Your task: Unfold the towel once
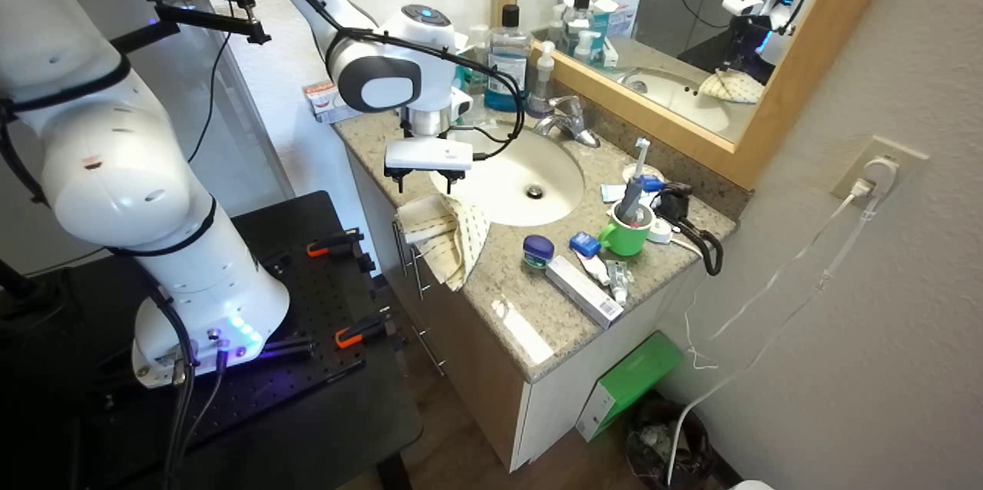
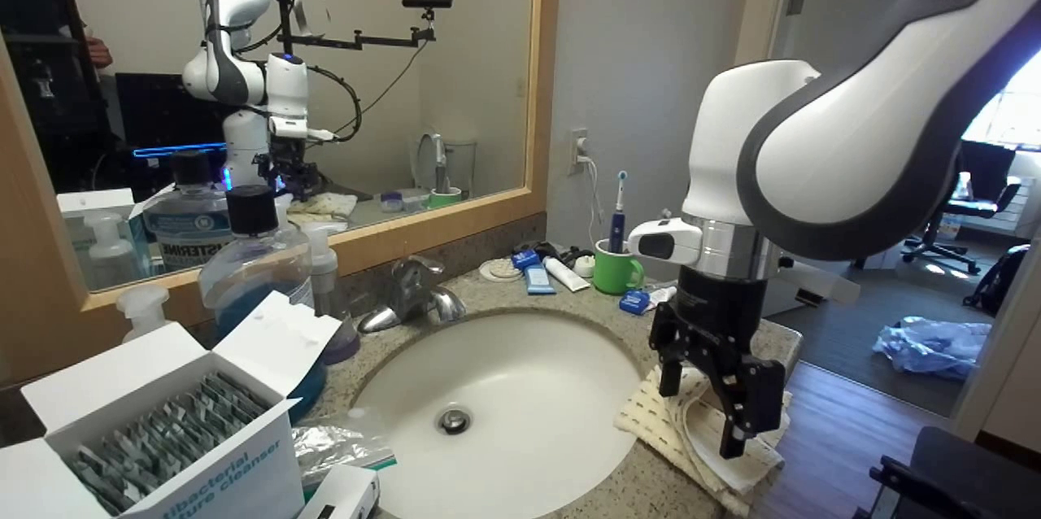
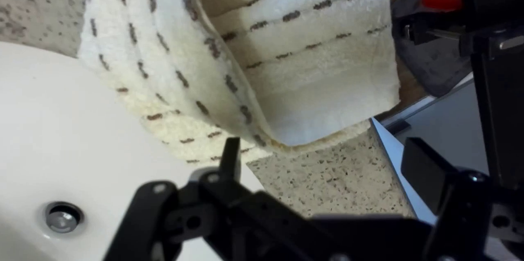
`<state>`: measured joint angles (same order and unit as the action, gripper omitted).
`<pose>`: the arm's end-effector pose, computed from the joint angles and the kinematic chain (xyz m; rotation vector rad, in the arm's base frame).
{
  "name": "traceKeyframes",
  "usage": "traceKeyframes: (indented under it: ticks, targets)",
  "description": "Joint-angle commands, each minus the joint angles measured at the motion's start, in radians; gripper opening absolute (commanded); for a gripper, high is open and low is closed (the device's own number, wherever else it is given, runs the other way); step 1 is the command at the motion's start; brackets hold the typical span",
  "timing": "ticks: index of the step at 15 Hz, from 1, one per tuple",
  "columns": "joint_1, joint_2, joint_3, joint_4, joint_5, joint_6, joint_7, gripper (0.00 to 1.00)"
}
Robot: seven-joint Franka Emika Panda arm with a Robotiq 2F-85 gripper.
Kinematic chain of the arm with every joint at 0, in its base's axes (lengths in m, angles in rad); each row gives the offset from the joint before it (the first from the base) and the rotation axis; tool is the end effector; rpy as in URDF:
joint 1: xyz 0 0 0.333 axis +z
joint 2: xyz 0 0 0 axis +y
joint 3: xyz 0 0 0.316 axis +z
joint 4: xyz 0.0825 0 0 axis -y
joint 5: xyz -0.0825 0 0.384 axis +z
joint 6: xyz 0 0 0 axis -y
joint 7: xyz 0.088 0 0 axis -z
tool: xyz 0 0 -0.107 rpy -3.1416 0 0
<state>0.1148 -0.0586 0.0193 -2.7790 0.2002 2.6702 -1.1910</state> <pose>0.3755 0.0445 0.2251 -2.5583 -1.6475 0.0002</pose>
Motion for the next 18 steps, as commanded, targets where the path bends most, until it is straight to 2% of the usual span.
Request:
traceKeyframes:
  ticks: [1, 5, 12, 18]
  targets:
    - [-0.01, 0.041, 0.015, 0.001, -0.095, 0.006, 0.021, 1.0]
    - [-0.016, 0.047, 0.019, 0.001, -0.155, -0.041, -0.02, 1.0]
    - [-0.015, 0.036, 0.028, 0.002, -0.232, -0.043, -0.038, 1.0]
    - [-0.003, 0.009, 0.05, 0.008, -0.248, -0.051, -0.102, 1.0]
